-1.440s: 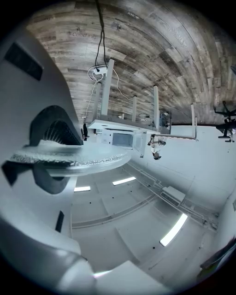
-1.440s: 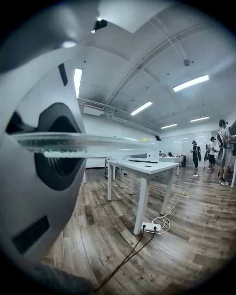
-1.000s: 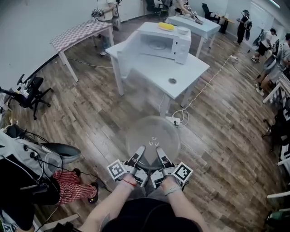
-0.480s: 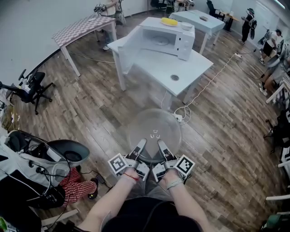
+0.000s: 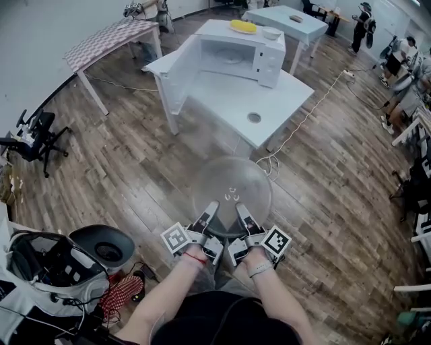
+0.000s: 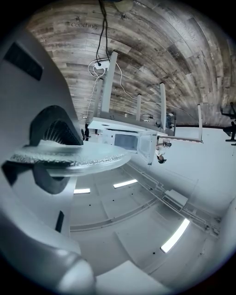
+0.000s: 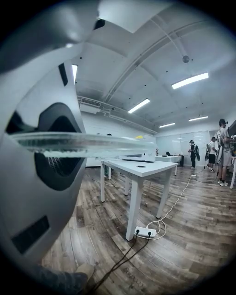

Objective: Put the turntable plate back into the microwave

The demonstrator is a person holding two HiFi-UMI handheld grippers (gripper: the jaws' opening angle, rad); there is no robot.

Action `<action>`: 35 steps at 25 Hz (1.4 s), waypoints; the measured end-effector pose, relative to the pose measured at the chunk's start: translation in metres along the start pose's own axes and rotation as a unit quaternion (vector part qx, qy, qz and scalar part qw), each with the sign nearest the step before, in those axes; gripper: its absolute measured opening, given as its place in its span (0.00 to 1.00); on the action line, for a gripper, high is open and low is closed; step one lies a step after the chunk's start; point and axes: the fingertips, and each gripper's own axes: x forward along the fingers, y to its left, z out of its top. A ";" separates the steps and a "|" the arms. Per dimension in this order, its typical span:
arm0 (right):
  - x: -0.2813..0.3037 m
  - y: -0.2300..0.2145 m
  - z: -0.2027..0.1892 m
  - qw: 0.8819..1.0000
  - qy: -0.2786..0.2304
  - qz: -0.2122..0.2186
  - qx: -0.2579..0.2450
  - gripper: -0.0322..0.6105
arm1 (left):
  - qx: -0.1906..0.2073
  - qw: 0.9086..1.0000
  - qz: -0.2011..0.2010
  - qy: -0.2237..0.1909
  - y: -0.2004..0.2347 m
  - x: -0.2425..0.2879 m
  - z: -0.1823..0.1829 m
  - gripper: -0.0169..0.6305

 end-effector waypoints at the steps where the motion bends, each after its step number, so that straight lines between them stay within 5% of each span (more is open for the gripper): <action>1: 0.006 -0.002 0.004 1.000 -0.002 -0.001 0.001 0.11 | -0.001 1.000 0.001 0.002 0.002 0.006 0.004 0.08; 12: 0.067 -0.016 0.037 1.000 -0.023 -0.016 0.013 0.12 | -0.007 0.999 0.028 0.021 0.021 0.065 0.046 0.08; 35: 0.166 -0.020 0.082 0.997 -0.070 -0.025 0.001 0.12 | -0.028 0.997 0.019 0.063 0.029 0.155 0.112 0.08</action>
